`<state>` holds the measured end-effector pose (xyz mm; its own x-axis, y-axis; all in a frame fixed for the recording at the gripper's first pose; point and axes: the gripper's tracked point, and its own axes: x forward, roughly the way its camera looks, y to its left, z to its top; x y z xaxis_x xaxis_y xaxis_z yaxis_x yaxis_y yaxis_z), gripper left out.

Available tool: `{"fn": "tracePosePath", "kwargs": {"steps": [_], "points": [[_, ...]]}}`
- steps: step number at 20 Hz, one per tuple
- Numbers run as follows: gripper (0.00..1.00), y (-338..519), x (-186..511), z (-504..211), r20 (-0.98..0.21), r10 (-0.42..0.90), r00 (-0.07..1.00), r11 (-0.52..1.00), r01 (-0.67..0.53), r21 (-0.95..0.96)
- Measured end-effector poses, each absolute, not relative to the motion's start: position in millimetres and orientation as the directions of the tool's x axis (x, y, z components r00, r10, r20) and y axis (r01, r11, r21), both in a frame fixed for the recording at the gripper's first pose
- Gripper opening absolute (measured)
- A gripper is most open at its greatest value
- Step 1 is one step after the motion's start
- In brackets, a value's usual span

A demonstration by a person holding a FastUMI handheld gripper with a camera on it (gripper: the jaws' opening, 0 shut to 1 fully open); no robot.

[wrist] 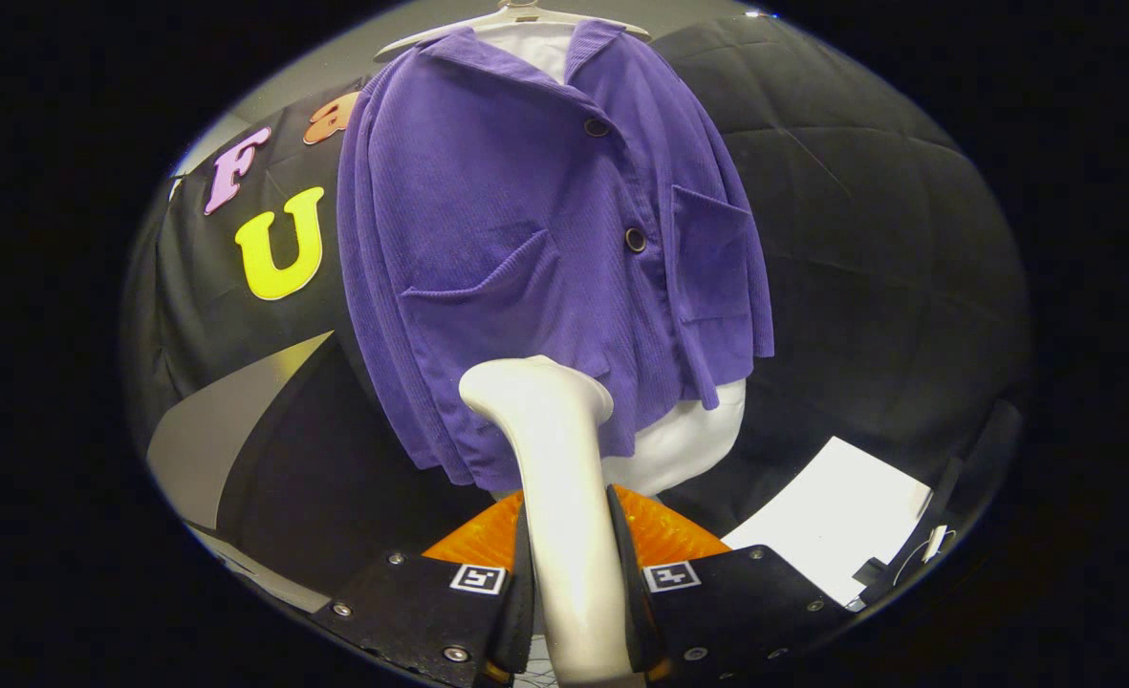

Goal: Iron the clothes twice with a garment steamer, once on the left side and once on the right side.

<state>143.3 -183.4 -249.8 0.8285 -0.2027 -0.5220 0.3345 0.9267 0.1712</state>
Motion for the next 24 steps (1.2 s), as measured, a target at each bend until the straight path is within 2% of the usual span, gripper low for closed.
{"fn": "tracePosePath", "kwargs": {"steps": [6,13,20,24], "points": [[0.38,-224,99,-239,-0.531,-0.215,0.82,0.922,0.349,0.166],[0.38,-272,69,-184,-0.467,-0.245,0.85,0.922,0.353,0.159],[0.38,-321,76,-87,-0.308,-0.304,0.902,0.911,0.369,0.183],[0.38,-342,99,-49,-0.26,-0.35,0.9,0.908,0.394,0.139]]}}
